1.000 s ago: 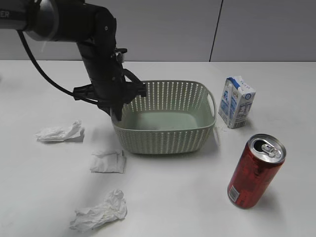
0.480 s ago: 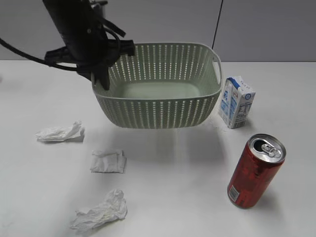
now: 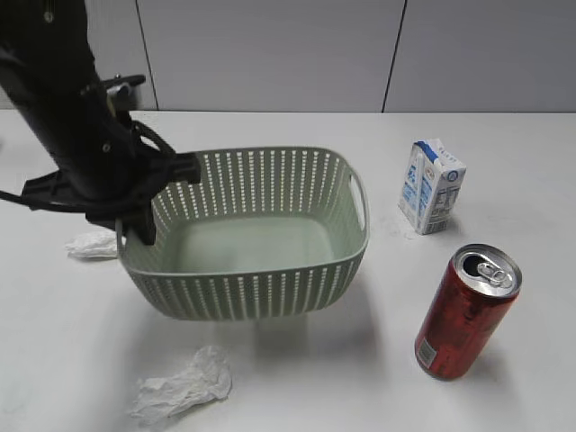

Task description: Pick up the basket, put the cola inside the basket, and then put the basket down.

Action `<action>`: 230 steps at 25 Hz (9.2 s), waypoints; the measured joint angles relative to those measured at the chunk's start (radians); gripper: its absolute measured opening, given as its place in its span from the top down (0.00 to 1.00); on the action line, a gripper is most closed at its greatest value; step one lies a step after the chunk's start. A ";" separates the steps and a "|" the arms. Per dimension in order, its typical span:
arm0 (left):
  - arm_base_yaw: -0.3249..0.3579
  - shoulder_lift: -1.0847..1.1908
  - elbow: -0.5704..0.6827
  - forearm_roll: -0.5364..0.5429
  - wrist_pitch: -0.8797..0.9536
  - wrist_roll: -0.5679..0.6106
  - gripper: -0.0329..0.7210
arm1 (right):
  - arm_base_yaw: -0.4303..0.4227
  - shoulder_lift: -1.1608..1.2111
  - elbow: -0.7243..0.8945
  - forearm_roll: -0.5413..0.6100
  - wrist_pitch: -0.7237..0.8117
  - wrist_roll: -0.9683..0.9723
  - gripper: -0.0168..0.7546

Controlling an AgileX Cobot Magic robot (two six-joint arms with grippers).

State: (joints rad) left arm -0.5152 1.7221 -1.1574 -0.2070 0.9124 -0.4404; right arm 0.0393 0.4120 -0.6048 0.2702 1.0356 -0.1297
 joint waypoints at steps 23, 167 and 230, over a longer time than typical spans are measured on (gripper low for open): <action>0.000 -0.001 0.011 0.023 -0.057 0.003 0.95 | 0.374 0.926 -0.285 -0.097 -0.117 0.169 0.14; 0.000 0.395 -0.431 0.003 0.019 0.096 0.77 | -0.038 -0.393 0.179 -0.154 -0.079 0.064 0.22; 0.460 -1.235 0.637 0.145 0.130 0.469 0.18 | -0.038 -0.393 0.186 -0.154 -0.089 0.063 0.22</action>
State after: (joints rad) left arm -0.0556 0.4873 -0.5199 -0.0623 1.0419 0.0285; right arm 0.0015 0.0190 -0.4189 0.1164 0.9468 -0.0662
